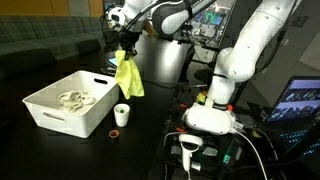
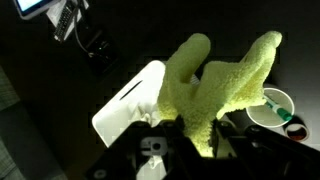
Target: The white towel should go in the basket first, followed by the marker in the cup, then the yellow towel in the basket, and the black tape in the cup.
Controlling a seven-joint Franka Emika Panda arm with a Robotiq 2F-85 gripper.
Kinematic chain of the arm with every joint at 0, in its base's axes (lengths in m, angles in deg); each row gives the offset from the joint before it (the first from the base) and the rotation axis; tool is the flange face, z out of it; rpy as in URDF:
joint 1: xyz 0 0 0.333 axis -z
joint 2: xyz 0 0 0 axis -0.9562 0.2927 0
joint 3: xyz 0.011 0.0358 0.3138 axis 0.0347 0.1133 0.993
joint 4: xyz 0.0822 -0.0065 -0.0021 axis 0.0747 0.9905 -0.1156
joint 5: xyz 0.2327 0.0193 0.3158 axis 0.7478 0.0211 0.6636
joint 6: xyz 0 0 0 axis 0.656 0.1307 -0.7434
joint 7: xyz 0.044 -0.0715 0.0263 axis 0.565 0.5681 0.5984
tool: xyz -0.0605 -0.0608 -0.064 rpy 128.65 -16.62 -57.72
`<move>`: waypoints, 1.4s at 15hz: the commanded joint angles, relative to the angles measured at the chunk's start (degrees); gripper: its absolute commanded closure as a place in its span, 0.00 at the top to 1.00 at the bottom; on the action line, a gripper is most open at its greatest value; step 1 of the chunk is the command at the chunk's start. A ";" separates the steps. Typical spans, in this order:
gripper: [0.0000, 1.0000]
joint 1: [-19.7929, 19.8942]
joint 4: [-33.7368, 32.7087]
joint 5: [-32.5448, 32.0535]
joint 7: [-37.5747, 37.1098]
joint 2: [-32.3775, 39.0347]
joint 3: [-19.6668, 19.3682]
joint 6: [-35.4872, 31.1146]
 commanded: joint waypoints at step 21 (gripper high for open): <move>0.05 -2.13 -34.98 -8.77 13.77 27.08 -0.38 2.64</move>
